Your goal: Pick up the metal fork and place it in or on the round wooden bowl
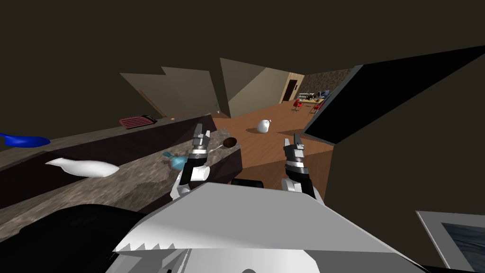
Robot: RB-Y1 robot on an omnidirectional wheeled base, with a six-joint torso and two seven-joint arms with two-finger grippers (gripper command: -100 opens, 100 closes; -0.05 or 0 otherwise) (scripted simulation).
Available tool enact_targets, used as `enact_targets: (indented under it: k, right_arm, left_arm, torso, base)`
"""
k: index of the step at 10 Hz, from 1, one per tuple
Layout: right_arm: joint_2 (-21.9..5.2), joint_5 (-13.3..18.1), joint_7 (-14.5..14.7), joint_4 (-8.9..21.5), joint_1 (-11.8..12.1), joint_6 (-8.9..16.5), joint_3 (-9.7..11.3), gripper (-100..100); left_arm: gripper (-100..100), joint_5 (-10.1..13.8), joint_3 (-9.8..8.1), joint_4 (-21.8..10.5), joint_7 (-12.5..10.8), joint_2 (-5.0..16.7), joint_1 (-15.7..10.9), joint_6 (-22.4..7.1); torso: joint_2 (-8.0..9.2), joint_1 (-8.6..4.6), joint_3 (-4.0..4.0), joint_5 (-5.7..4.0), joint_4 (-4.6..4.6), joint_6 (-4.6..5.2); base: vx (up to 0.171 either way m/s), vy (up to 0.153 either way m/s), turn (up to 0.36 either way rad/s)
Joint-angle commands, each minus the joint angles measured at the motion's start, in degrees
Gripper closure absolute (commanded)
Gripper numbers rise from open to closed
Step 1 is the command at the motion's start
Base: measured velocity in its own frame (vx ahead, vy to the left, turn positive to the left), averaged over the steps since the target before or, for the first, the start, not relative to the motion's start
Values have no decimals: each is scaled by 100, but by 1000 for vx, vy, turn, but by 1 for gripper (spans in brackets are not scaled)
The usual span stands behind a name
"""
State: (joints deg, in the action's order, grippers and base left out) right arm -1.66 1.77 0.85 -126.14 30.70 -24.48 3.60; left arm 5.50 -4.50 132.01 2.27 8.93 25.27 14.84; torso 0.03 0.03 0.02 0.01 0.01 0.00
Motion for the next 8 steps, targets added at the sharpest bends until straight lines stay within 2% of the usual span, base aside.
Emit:
enact_targets:
  k: [1, 4, 5, 6, 7, 8]
  right_arm:
    - [0, 0, 0, 0, 0, 0, 0, 0]
    - [0, 0, 0, 0, 0, 0, 0, 0]
    - [0, 0, 0, 0, 0, 0, 0, 0]
    - [0, 0, 0, 0, 0, 0, 0, 0]
    - [0, 0, 0, 0, 0, 0, 0, 0]
    - [0, 0, 0, 0, 0, 0, 0, 0]
  left_arm:
    - [-100, 79, -24, -96, -134, 142, -87, -286]
    - [-100, 167, -71, -158, -273, 267, -172, -676]
    - [-100, 262, -121, -224, -422, 387, -262, -863]
    - [-100, 262, -121, -224, -422, 387, -262, -1006]
    - [-100, 363, -174, -294, -580, 503, -357, -1153]
    - [-100, 363, -174, -294, -580, 503, -357, -1331]
  torso:
    - [0, 0, 0, 0, 0, 0]
    - [0, -1, 0, 0, 0, 0]
    - [0, -1, 0, 0, 0, -1]
    - [0, 0, 0, 0, 0, 1]
    - [-1, 0, 0, 0, 0, 0]
    - [0, 0, 0, 0, 0, 1]
  base:
    - [-11, 5, -68]
    - [-11, 3, -45]
    - [-11, 3, -67]
    - [-11, 5, -47]
    - [-13, 5, -78]
    - [-11, 6, -38]
